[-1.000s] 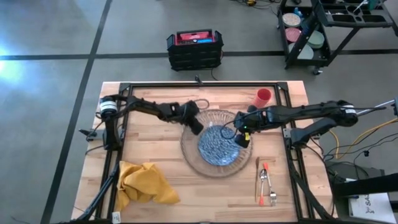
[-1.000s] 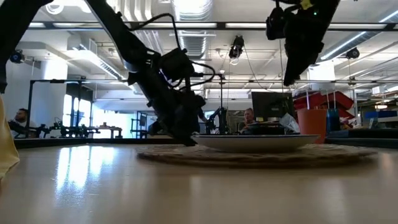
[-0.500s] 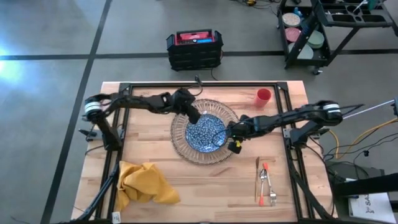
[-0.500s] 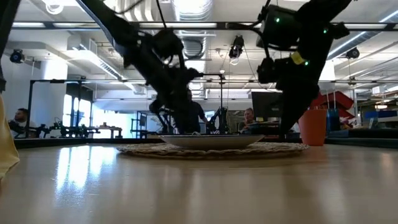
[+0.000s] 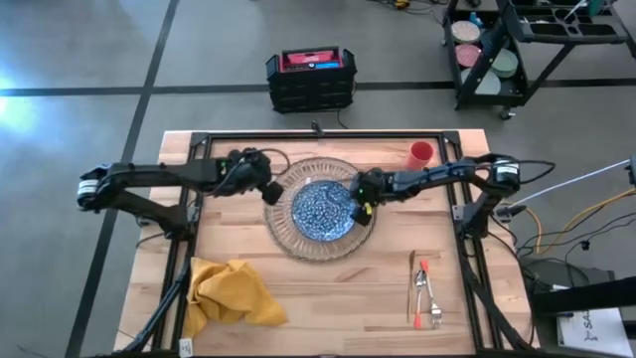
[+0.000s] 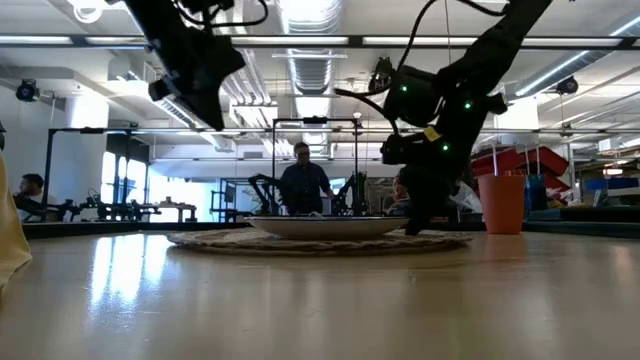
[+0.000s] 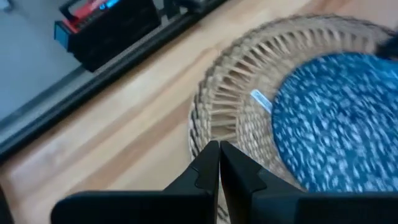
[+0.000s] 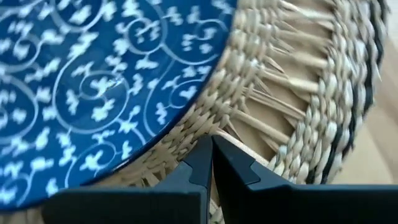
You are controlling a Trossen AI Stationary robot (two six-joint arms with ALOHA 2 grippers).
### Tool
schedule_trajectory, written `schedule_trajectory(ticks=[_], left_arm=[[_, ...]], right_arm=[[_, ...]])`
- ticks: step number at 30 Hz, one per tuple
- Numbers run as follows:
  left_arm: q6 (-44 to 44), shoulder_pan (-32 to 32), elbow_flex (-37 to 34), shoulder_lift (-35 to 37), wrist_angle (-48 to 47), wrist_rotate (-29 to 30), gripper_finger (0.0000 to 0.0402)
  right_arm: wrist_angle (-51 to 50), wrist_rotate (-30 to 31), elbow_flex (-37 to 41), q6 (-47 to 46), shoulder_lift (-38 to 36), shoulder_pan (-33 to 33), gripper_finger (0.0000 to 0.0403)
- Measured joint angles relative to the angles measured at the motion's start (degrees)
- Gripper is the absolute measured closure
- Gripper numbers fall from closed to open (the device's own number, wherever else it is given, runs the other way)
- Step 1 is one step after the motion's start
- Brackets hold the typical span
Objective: Set table place
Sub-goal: Move the brown table mat to the top center of the table
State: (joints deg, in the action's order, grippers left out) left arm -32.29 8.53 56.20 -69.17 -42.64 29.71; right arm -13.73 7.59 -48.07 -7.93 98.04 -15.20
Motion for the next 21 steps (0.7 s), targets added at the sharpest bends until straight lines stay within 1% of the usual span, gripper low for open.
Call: schedule_trajectory(ticks=[2, 6, 9, 11, 13, 17, 21], left_arm=[[-1.40, -1.81, -0.47, 0.73, 0.14, 0.05, 0.0401], [-1.71, -4.56, -1.14, 0.42, 0.85, 0.25, 0.0401], [-2.14, -5.12, -2.27, -0.76, 1.61, 1.70, 0.0401], [-3.76, -5.11, -3.83, -1.84, 3.47, 3.83, 0.0401], [-5.06, -5.04, -5.61, -3.21, 4.74, 4.35, 0.0401], [-5.78, -5.05, -9.15, -6.20, 10.01, 4.27, 0.0401], [-6.24, -5.05, -11.37, -8.85, 15.21, 3.55, 0.0401]], right_arm=[[0.02, -1.04, -0.03, 1.48, -0.29, -2.53, 0.0403], [-0.26, -0.88, -0.51, 3.23, -0.24, -7.64, 0.0403], [1.11, -1.21, -0.93, 4.64, 0.35, -11.44, 0.0403], [1.74, -2.75, -1.41, 5.50, 0.59, -14.02, 0.0403], [2.13, -3.25, -2.20, 6.33, 1.16, -16.01, 0.0403], [2.48, -3.55, -4.81, 8.43, 1.90, -18.60, 0.0403], [1.08, -3.28, -8.14, 8.89, 2.06, -19.20, 0.0403]])
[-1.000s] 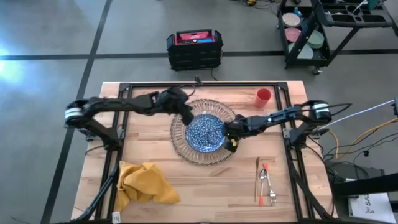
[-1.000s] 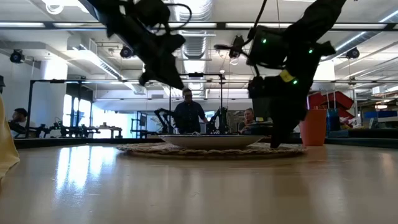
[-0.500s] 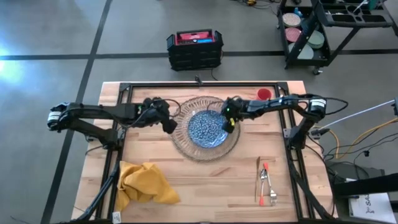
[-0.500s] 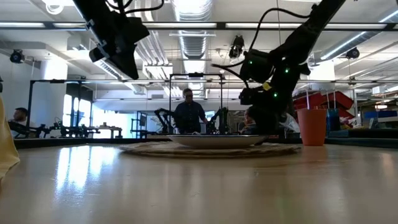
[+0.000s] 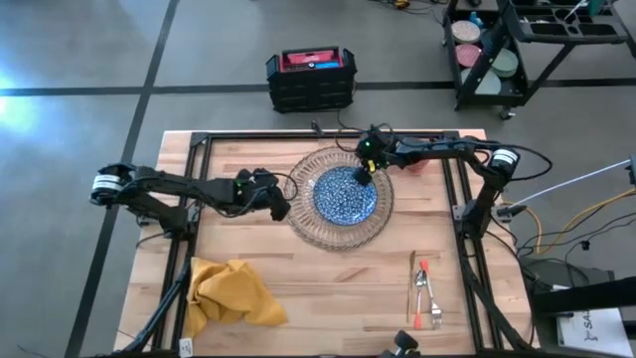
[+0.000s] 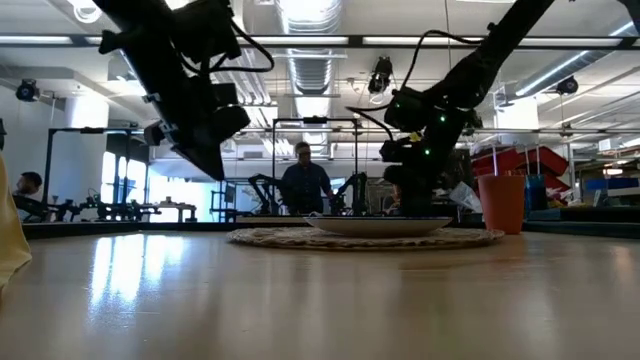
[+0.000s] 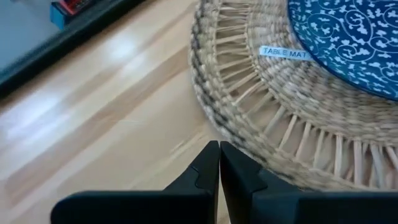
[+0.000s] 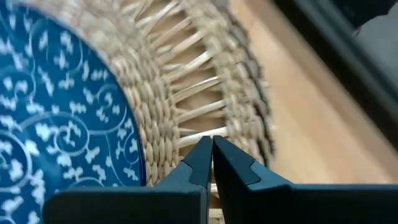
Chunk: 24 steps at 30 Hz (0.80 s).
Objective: Set table place
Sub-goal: Move the brown table mat to the top center of the table
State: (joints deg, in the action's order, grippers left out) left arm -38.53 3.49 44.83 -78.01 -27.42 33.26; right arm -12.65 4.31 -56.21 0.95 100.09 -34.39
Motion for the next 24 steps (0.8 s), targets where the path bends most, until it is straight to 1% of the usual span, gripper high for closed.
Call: schedule_trajectory(ticks=[2, 5, 7, 10, 12, 14, 16, 18, 22, 24], left_arm=[[-0.04, 0.00, -0.51, -0.97, 3.11, -0.39, 0.0401], [1.11, 0.07, -0.60, -2.93, 8.42, -2.82, 0.0401], [3.37, 0.35, -0.66, -4.68, 12.18, -3.16, 0.0401], [7.23, 2.10, -0.65, -7.46, 17.24, -3.37, 0.0401], [8.10, 4.15, -0.63, -9.54, 20.35, -5.45, 0.0401], [8.05, 6.24, -0.65, -11.34, 20.99, -10.20, 0.0402], [7.89, 7.83, -0.65, -13.20, 21.95, -13.10, 0.0401], [7.59, 8.74, -0.65, -14.64, 21.84, -13.34, 0.0402], [7.59, 9.70, -0.63, -17.24, 22.08, -13.64, 0.0402], [7.82, 10.21, -0.64, -18.03, 22.90, -14.12, 0.0402]], right_arm=[[-4.50, 0.12, -2.57, -1.06, -0.61, 0.12, 0.0403], [-17.61, -0.22, -6.93, -3.53, -2.01, 1.78, 0.0403], [-27.59, -0.34, -9.12, -5.13, -3.24, 4.03, 0.0403], [-38.68, -0.44, -10.26, -7.49, -5.19, 8.48, 0.0403], [-43.29, -0.37, -9.09, -9.00, -6.52, 11.81, 0.0403], [-43.59, -0.35, -6.66, -10.39, -7.80, 15.16, 0.0403], [-41.03, -0.63, -3.59, -11.06, -8.89, 17.86, 0.0403], [-36.97, -1.77, -0.69, -12.61, -9.04, 19.55, 0.0403], [-27.22, -5.31, 4.14, -14.55, -7.96, 20.90, 0.0403], [-24.50, -5.90, 5.78, -15.37, -6.81, 21.05, 0.0403]])
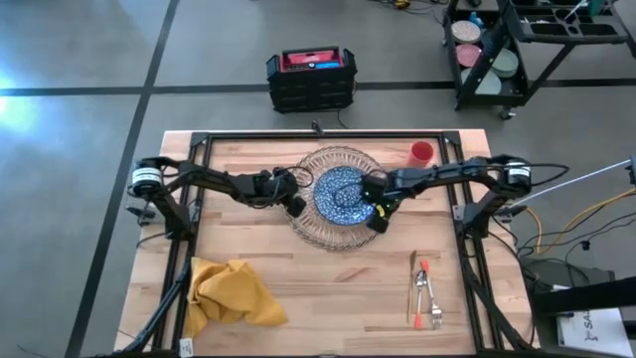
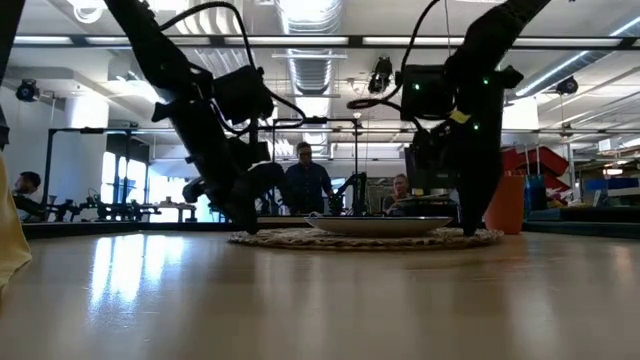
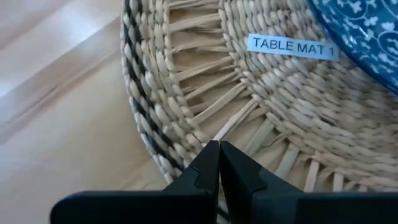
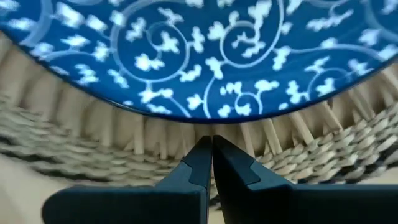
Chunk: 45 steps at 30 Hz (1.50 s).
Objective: Set table place
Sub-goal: Move the brown table mat to the top center of the table, then fold the yellow napkin
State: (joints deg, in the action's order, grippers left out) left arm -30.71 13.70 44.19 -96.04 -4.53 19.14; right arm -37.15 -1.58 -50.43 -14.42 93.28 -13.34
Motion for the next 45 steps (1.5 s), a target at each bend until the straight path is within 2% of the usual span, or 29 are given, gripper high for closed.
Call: schedule_trajectory(ticks=[10, 13, 16, 20, 22, 26, 29, 31, 34, 36, 38, 40, 45], left_arm=[[2.04, 4.58, 0.01, 0.82, -0.33, -0.47, 0.0402], [2.83, 5.24, 0.12, 1.28, 0.03, -0.55, 0.0402], [3.86, 5.34, 0.84, 1.80, -0.52, -0.86, 0.0402], [7.07, 3.88, 1.87, 5.59, -0.88, -8.67, 0.0402], [8.69, 2.46, 2.10, 8.79, -0.98, -9.41, 0.0402], [13.52, -1.82, 3.65, 17.90, -1.10, -6.77, 0.0402], [16.83, -6.65, 5.78, 25.06, -5.15, -5.68, 0.0402], [19.74, -12.02, 7.37, 29.27, -10.57, 0.25, 0.0402], [19.44, -21.77, 10.46, 32.86, -20.61, 13.75, 0.0401], [15.12, -27.33, 13.03, 33.46, -27.19, 17.21, 0.0397], [9.33, -31.87, 15.08, 33.27, -31.40, 17.12, 0.0392], [5.83, -35.13, 16.35, 31.97, -33.68, 13.99, 0.0387], [3.06, -36.47, 19.29, 26.26, -35.01, 7.50, 0.0386]], right_arm=[[10.96, -0.32, -0.29, 2.63, 2.88, -2.28, 0.0403], [12.89, 2.23, -1.77, 5.10, 3.45, -3.95, 0.0403], [11.84, 3.09, -3.15, 6.05, 3.28, -5.61, 0.0403], [3.68, 3.06, -4.09, 6.09, 2.51, -5.81, 0.0403], [1.57, 3.06, -4.84, 6.09, 2.45, -5.78, 0.0403], [0.10, 3.22, -5.69, 5.42, 2.34, -5.79, 0.0403], [-2.04, 3.06, -6.52, 5.10, 0.83, -4.70, 0.0403], [-3.17, 2.61, -6.58, 5.03, -0.97, -3.29, 0.0403], [-3.70, -1.46, -6.56, 4.94, -4.68, -0.61, 0.0403], [-3.76, -5.01, -6.24, 4.37, -7.49, 1.89, 0.0403], [-3.68, -7.53, -5.70, 3.14, -10.12, 5.11, 0.0403], [-2.23, -7.87, -4.62, 0.87, -12.49, 8.77, 0.0403], [9.27, -7.97, -2.08, -4.26, -15.02, 17.39, 0.0403]])
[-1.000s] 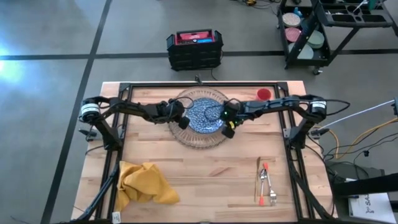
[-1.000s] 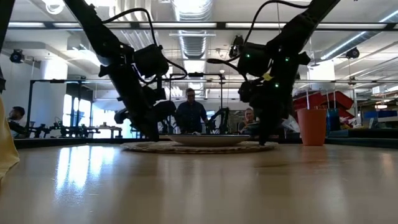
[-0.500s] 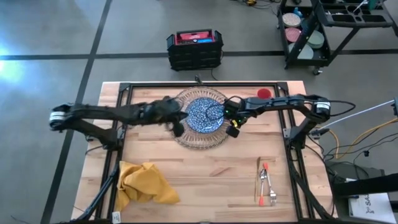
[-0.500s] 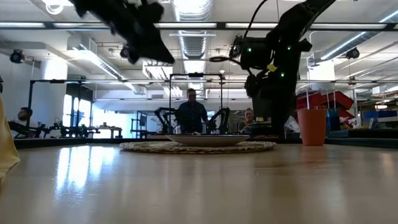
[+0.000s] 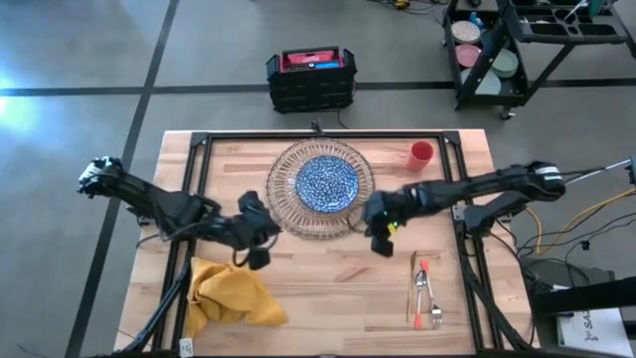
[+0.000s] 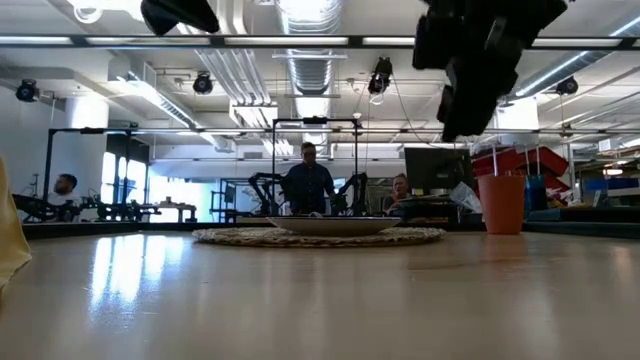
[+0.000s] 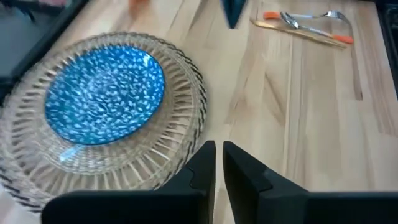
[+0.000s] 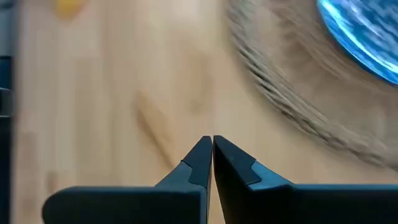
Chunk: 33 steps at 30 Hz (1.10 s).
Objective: Set table place
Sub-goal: Fold the yellow napkin
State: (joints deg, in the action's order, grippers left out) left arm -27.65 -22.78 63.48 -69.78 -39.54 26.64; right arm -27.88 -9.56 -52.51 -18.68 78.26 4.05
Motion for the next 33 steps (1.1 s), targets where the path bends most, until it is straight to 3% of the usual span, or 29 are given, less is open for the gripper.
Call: schedule_trajectory(ticks=[2, 6, 8, 12, 17, 21, 24, 28, 33], left_arm=[[-0.39, 0.08, 0.57, -3.04, -0.25, -2.31, 0.0392], [-6.10, -0.57, 0.55, -8.97, -0.52, -8.54, 0.0399], [-9.26, -1.24, 0.57, -11.56, 0.18, -13.23, 0.0394], [-11.63, -2.57, 2.37, -16.12, 1.09, -18.80, 0.0388], [-17.81, -3.14, 6.66, -18.05, -4.11, -20.02, 0.0392], [-22.79, -5.37, 9.06, -17.83, -10.31, -29.00, 0.0382], [-23.96, -8.12, 8.48, -18.08, -9.81, -33.52, 0.0356], [-26.58, -11.71, 5.85, -20.24, -0.78, -38.08, 0.0301], [-27.54, -14.42, 5.35, -25.52, 9.54, -38.78, 0.0230]], right_arm=[[2.77, -2.09, 0.04, -0.13, 0.84, 2.78, 0.0403], [6.77, -15.70, -0.05, 6.02, 3.98, 5.52, 0.0403], [9.26, -18.26, -0.54, 9.12, 5.70, 6.05, 0.0403], [13.12, -12.89, -1.86, 10.09, 9.05, 5.82, 0.0403], [13.66, -2.24, -5.93, 6.76, 15.80, 5.07, 0.0403], [13.24, 2.09, -10.06, 7.63, 20.90, 3.82, 0.0403], [13.23, 2.27, -13.34, 8.64, 23.88, 3.15, 0.0403], [13.18, 2.21, -16.57, 11.71, 26.41, 3.04, 0.0403], [13.75, 2.25, -18.53, 13.67, 27.66, 2.67, 0.0403]])
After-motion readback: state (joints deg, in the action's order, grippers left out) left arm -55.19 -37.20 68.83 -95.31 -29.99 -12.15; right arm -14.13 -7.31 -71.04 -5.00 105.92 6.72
